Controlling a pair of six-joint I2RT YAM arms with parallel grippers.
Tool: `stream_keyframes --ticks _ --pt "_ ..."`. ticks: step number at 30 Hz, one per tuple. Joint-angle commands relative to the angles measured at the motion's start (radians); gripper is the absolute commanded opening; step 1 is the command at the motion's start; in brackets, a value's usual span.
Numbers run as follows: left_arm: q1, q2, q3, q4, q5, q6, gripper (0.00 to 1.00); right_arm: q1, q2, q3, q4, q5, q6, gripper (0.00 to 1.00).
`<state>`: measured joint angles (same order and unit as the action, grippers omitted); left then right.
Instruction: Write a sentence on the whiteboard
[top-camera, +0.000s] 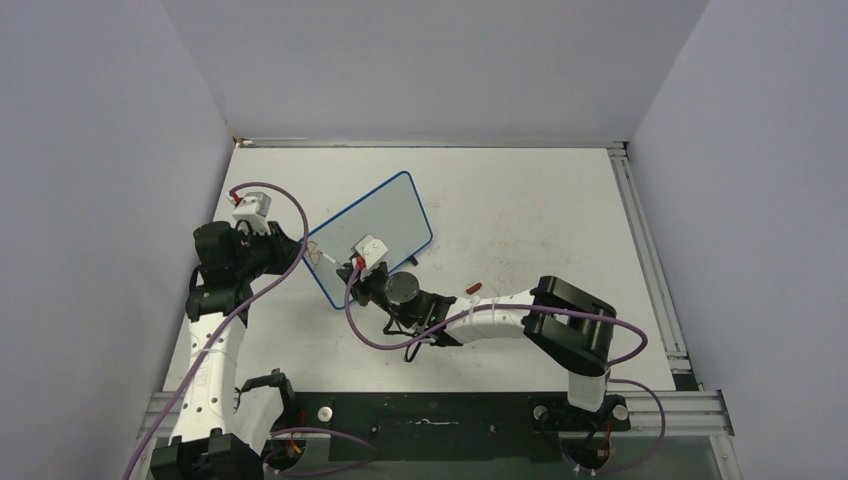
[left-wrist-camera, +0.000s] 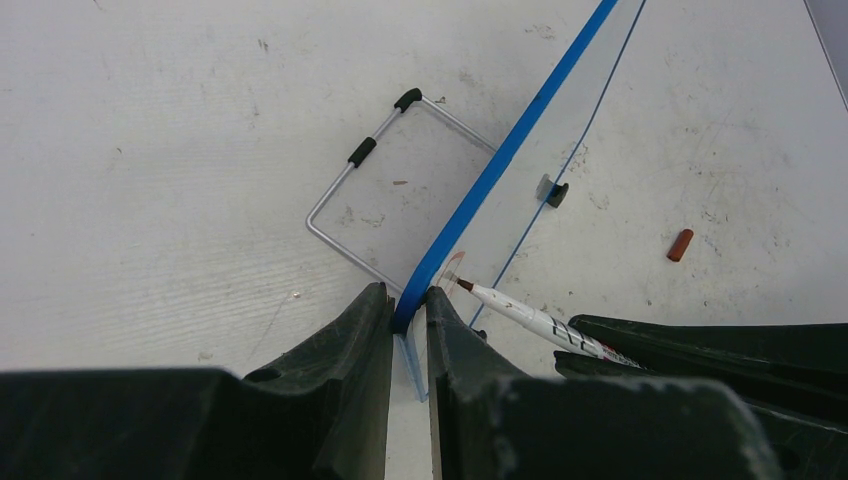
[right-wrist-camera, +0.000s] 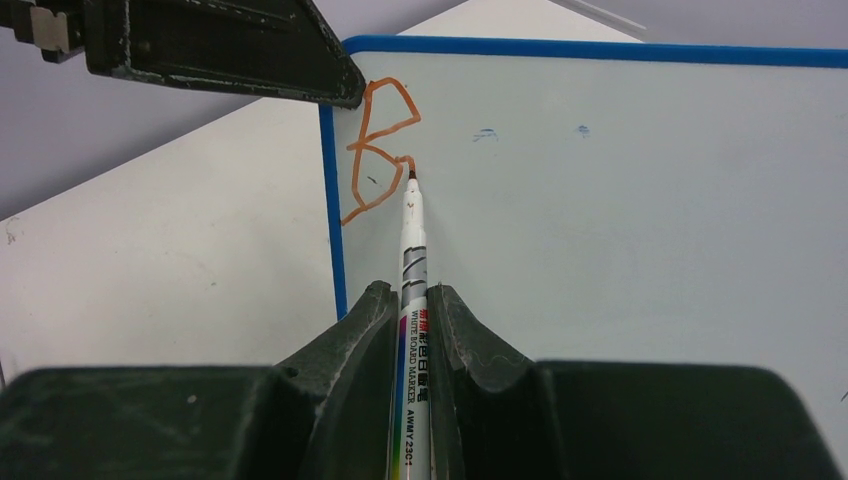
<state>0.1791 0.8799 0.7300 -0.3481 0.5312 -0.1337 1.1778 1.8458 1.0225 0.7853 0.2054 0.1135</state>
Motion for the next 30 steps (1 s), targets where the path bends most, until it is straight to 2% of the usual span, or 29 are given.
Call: stream_keyframes --ticks 1,30 --pt "-0.002 -0.006 0.006 -0.017 -0.01 0.011 0.0 -0.005 0.004 -0.026 0.02 0.019 0.017 0.05" --pt "-0.003 -0.006 0.006 -0.018 -0.011 0.011 0.0 -0.002 0.01 -0.005 0.093 0.05 0.01 0.05"
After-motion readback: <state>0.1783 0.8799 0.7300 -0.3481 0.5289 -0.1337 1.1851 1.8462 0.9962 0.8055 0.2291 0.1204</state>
